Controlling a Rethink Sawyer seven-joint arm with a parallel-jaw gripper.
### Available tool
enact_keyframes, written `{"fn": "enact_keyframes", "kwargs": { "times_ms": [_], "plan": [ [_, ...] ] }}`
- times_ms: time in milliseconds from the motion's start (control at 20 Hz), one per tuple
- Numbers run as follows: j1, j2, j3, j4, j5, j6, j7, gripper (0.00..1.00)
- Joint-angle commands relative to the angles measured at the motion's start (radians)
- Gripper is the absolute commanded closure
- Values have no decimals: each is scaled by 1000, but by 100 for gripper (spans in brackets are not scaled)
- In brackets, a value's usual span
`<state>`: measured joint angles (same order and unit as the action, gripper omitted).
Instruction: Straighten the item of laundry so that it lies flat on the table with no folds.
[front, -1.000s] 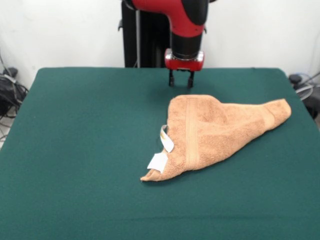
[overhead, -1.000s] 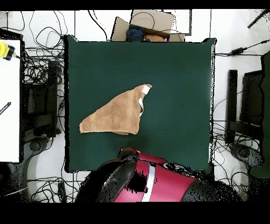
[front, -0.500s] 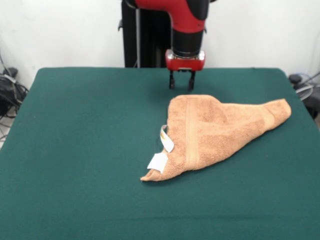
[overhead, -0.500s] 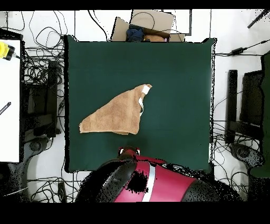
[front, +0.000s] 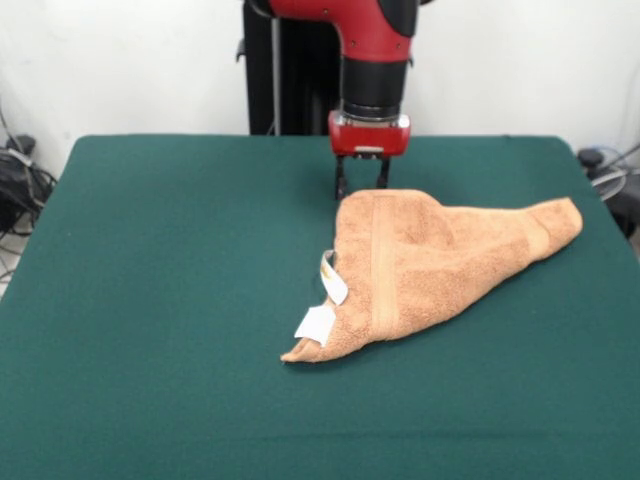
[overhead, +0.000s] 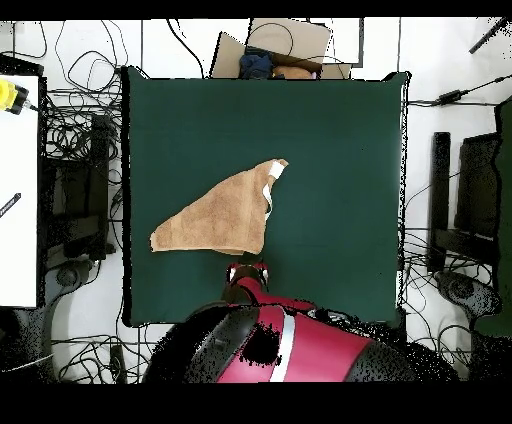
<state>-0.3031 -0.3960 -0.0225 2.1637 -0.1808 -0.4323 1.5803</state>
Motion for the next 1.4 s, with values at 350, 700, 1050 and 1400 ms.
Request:
{"fn": "enact_keyframes", "kwargs": {
  "times_ms": [350, 700, 1050, 1400],
  "plan": [
    [26, 40, 47, -130, 27, -125, 208, 0],
    [-30, 26, 107, -115, -42, -174, 233, 0],
    [-68, 10, 158, -98, -69, -208, 261, 0],
    [-62, -11, 166, -96, -59, -236, 251, 0]
  ]
}}
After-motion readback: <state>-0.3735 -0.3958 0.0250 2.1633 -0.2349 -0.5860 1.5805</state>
